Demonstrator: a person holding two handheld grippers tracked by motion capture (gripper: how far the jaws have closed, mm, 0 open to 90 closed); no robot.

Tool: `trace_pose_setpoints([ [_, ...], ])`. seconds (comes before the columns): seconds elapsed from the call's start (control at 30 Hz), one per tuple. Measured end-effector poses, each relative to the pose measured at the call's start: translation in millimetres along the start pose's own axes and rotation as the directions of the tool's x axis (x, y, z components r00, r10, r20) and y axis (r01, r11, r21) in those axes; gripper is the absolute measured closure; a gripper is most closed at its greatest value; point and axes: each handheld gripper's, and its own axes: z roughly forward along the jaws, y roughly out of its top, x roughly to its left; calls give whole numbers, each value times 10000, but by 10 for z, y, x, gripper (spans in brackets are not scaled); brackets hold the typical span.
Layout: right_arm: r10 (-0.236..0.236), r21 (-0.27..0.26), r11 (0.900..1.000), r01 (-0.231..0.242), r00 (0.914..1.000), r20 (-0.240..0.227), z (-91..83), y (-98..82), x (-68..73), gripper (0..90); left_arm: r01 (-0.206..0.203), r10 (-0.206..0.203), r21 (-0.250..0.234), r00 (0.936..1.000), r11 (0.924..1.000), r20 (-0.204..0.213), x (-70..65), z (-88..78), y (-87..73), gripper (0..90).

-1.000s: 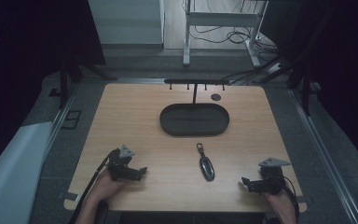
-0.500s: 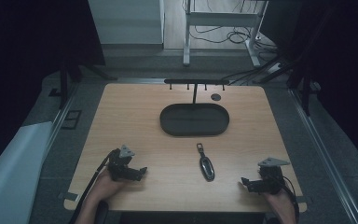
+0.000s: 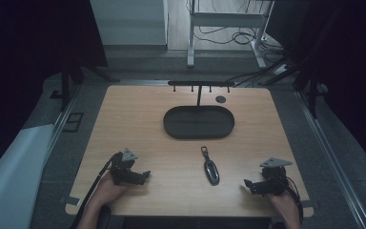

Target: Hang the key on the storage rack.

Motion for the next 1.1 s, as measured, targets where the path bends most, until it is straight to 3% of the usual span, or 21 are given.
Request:
trace_pose_setpoints([
  [0.3,-64,106,9999,67,9997,-256,30,80,18,0,1,-1,-2,10000,10000,0,0,0,0,0],
  [0.53,-342,802,9960,393,9974,-640,129,175,97,0,-1,1,-1,10000,10000,1,0,0,0,0],
  [1.1,-534,1579,9849,717,9916,-1174,211,443,221,14,-18,18,11,10000,10000,-2,1,-1,0,0],
])
